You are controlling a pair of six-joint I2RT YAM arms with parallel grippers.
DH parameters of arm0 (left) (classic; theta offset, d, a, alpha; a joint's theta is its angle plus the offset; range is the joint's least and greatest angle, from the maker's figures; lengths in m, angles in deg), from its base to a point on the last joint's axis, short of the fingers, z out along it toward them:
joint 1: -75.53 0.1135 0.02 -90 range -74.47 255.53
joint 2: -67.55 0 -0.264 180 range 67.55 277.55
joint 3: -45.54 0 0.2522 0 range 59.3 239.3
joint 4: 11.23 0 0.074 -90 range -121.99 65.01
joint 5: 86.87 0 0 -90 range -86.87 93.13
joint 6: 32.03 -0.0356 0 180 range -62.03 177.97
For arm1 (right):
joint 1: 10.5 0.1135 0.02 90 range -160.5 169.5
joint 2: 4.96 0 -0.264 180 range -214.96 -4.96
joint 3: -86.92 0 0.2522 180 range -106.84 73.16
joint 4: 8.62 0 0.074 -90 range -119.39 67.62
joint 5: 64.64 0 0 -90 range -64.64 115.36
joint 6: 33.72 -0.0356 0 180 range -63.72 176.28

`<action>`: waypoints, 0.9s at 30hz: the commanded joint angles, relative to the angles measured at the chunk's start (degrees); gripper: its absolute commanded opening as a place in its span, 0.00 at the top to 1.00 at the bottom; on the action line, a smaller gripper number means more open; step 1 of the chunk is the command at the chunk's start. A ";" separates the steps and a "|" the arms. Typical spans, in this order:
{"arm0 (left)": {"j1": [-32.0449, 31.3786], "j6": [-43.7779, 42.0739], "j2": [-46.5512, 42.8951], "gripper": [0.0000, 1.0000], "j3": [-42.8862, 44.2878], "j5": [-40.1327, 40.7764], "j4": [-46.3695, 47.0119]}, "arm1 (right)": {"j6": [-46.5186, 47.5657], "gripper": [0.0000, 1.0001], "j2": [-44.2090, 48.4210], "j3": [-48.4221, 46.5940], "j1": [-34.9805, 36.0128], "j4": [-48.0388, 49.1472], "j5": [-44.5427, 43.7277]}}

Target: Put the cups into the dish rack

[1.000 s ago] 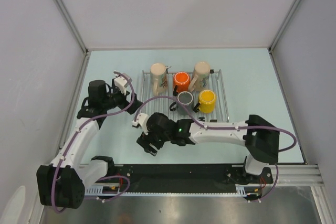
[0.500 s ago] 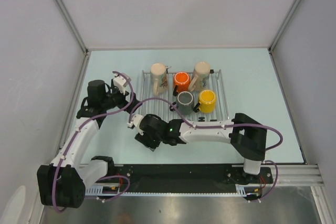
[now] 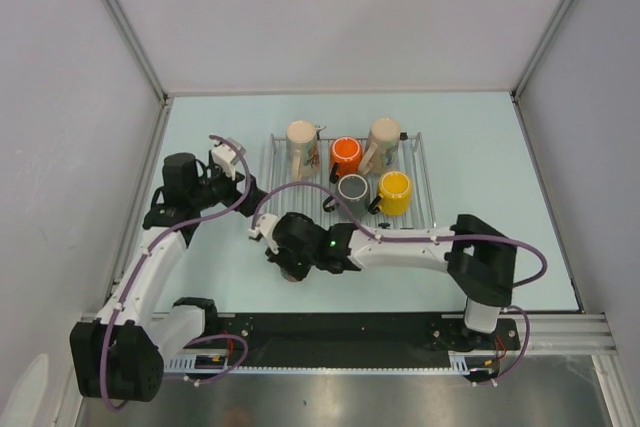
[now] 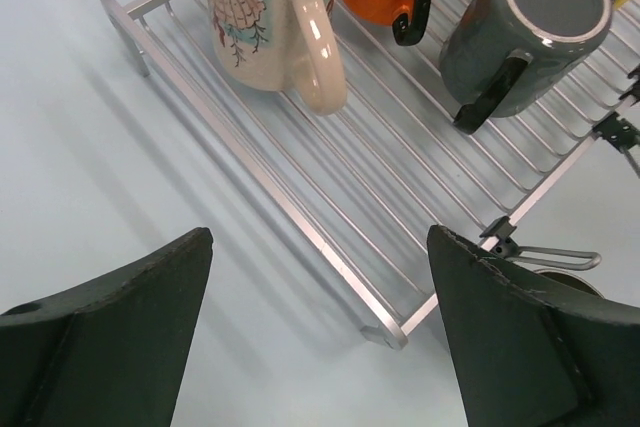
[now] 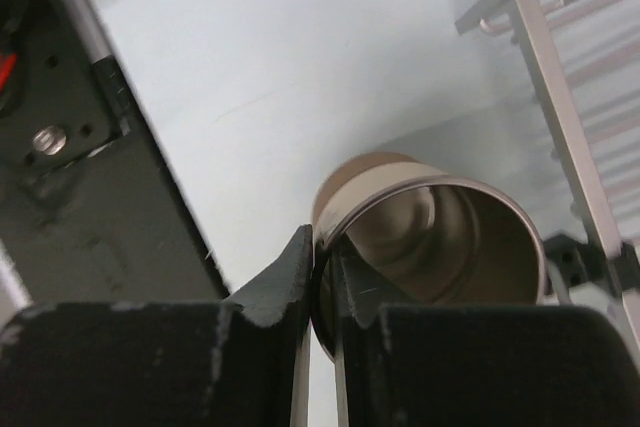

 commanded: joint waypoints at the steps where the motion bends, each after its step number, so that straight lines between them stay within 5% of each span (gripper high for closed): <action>1: 1.64 1.61 -2.41 0.02 1.22 -5.31 1.54 | -1.83 1.00 13.65 5.96 -2.30 5.80 7.58; 4: 2.69 2.84 -3.64 0.00 1.92 -10.40 2.24 | -5.16 1.00 27.09 15.33 -5.55 14.93 18.11; 9: 3.22 5.13 -3.47 0.00 3.59 -21.65 3.92 | -24.79 1.00 45.19 31.26 -20.57 45.14 39.39; 11: 3.22 4.26 -2.33 0.00 4.55 -31.47 2.26 | -31.60 1.00 46.54 36.53 -26.36 57.77 44.22; 16: 3.22 -8.40 7.42 0.00 10.97 -63.00 -12.49 | -43.75 1.00 44.18 39.64 -30.87 71.37 47.49; 22: 0.33 -8.76 9.81 0.00 10.45 -61.23 -11.56 | -45.52 1.00 43.64 39.64 -31.40 73.32 48.38; 27: -7.66 -9.90 8.05 0.00 10.79 -47.00 -12.08 | -44.47 1.00 44.18 39.73 -32.19 71.04 48.20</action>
